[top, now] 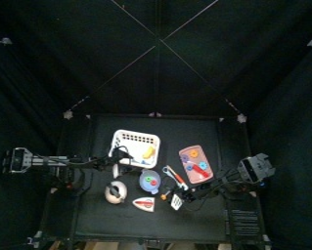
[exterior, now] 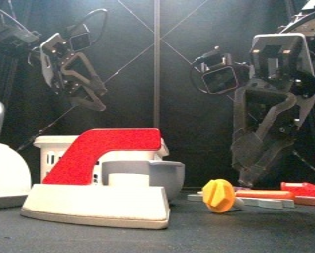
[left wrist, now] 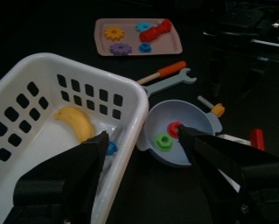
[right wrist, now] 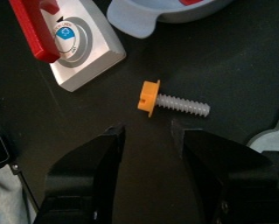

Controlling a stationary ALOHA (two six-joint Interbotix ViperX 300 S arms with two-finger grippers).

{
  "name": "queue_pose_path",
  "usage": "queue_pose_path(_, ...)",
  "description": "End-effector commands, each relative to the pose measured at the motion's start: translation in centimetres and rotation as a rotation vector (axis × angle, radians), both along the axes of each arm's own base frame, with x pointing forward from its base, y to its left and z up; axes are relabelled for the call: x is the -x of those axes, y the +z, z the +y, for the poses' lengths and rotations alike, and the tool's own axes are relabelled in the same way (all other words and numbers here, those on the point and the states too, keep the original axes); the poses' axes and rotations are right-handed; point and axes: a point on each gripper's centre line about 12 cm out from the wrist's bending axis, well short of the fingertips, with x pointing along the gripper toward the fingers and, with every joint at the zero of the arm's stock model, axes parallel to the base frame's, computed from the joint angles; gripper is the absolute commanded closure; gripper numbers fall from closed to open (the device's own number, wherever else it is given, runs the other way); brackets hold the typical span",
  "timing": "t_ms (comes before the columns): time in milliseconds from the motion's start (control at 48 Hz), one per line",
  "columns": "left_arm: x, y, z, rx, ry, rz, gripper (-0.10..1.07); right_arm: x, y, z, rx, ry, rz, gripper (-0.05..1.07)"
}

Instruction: Grab red screw

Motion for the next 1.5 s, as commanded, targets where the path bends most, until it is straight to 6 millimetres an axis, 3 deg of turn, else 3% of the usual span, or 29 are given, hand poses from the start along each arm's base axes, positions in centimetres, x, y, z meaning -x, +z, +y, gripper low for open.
queue_pose_path(0, -0.1, 0.4, 0.0, 0.000, -0.002, -0.014, 0.00, -0.7, 1.5, 0.2, -0.013, 0.003, -0.045, 0.19)
queue_pose_path(146, -0.1, 0.4, 0.1, -0.001, 0.000, -0.013, 0.00, -0.2, 3.6, -0.5, -0.005, -0.019, -0.085, 0.19)
queue_pose_path(250, -0.1, 0.4, 0.1, 0.000, -0.001, -0.014, 0.00, 1.5, 5.4, -2.1, 0.025, -0.103, -0.073, 0.20)
queue_pose_path(354, -0.1, 0.3, 0.1, -0.001, 0.000, -0.011, 0.00, 3.4, 6.0, -3.3, 0.033, -0.227, 0.005, 0.20)
queue_pose_path(521, 0.0, 0.3, 0.2, 0.001, 0.004, -0.009, 0.00, 7.4, 5.4, -5.2, 0.090, -0.458, 0.278, 0.20)
queue_pose_path(750, 0.0, 0.3, 0.2, 0.001, 0.004, -0.009, 0.00, 10.9, 4.9, -5.9, 0.186, -0.582, 0.528, 0.20)
queue_pose_path(1125, 0.0, 0.3, 0.2, 0.000, 0.005, -0.009, 0.00, 14.6, 3.0, -7.4, 0.221, -0.614, 0.594, 0.20)
queue_pose_path(1479, 0.0, 0.2, 0.2, 0.001, 0.005, -0.008, 0.00, 16.6, 1.0, -9.8, 0.127, -0.629, 0.485, 0.20)
